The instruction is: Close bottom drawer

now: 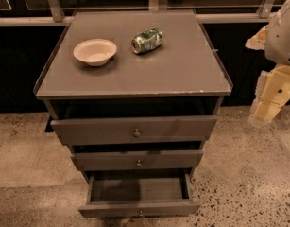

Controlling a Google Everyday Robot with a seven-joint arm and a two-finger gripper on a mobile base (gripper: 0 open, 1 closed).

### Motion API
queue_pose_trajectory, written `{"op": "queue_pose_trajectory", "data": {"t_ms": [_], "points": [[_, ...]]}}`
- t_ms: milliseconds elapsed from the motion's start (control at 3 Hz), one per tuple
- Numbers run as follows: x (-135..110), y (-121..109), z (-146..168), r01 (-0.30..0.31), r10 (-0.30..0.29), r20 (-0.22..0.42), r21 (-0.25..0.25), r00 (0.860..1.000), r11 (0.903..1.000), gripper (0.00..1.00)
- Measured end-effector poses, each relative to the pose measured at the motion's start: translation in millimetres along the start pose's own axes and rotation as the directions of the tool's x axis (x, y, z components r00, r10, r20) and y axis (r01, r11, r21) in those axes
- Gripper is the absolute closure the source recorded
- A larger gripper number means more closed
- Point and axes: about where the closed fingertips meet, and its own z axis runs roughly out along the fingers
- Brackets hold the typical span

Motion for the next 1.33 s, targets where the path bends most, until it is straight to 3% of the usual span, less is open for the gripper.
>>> {"op": "queue_pose_trajectory", "data": {"t_ms": [333, 667, 1000, 1333], "points": [[0.0, 0.0, 0.0, 0.0, 0.0, 0.0, 0.0, 1.0, 1.0, 0.0], [7.0, 4.3, 13.5, -0.011, 0.01, 0.045, 0.023, 0.999, 0.9997, 0.0], [31.6, 33.3, 69.9, -0.058, 0.061, 0.159, -0.019, 0.985, 0.9981, 0.0], [63.7, 71.9, 147.9, -0.146, 0.166, 0.272, -0.091, 0.948, 0.985, 0.0]]}}
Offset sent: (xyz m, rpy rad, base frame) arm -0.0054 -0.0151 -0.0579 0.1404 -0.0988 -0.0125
